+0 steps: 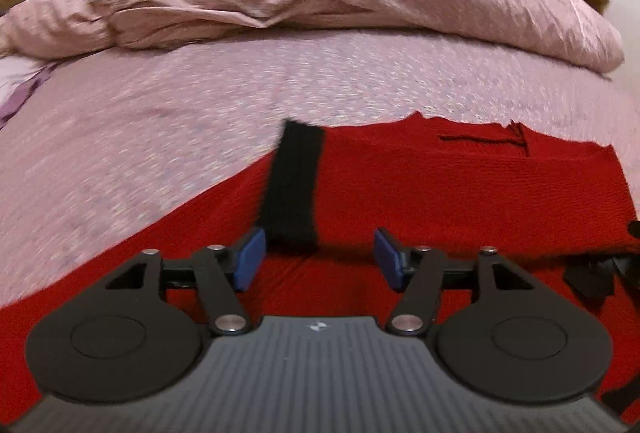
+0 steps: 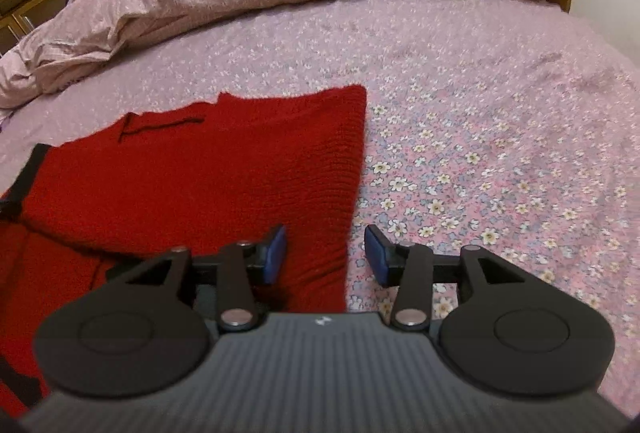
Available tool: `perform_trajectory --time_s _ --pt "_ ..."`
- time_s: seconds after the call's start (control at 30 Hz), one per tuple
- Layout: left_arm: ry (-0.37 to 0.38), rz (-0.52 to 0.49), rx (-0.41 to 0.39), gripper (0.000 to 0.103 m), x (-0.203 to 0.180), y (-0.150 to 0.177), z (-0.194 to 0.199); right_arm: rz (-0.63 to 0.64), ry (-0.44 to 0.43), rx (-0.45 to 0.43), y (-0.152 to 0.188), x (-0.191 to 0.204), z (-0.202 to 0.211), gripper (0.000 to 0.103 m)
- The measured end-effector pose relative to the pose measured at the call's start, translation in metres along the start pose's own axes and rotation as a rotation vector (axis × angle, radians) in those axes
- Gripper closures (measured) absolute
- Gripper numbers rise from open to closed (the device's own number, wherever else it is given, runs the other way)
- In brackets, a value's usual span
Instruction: Fold small clothes
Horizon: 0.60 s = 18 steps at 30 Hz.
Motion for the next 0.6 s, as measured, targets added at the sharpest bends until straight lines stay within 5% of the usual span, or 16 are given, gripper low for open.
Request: perform_trajectory --time_s 0.37,0.6 --pt "-0.103 0.317 0.032 0.028 0.097 0.05 0.058 0.044 -0.08 0.004 0.014 0.052 0.04 0.055" --pt "-0.096 0.532 0.085 0.027 0.144 0.089 0.069 0.073 -0.114 0.012 0.024 0.076 0.05 0.055"
Point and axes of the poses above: each gripper's, at about its wrist camera, not at the fingertips, and z roughly against the way its jaws point, x to its left, y to its underside, the point moved 4 cm from there along -z, roughly the way its jaws point, and after that the axes turned 12 degrees about -y, right-handed, at the moved point
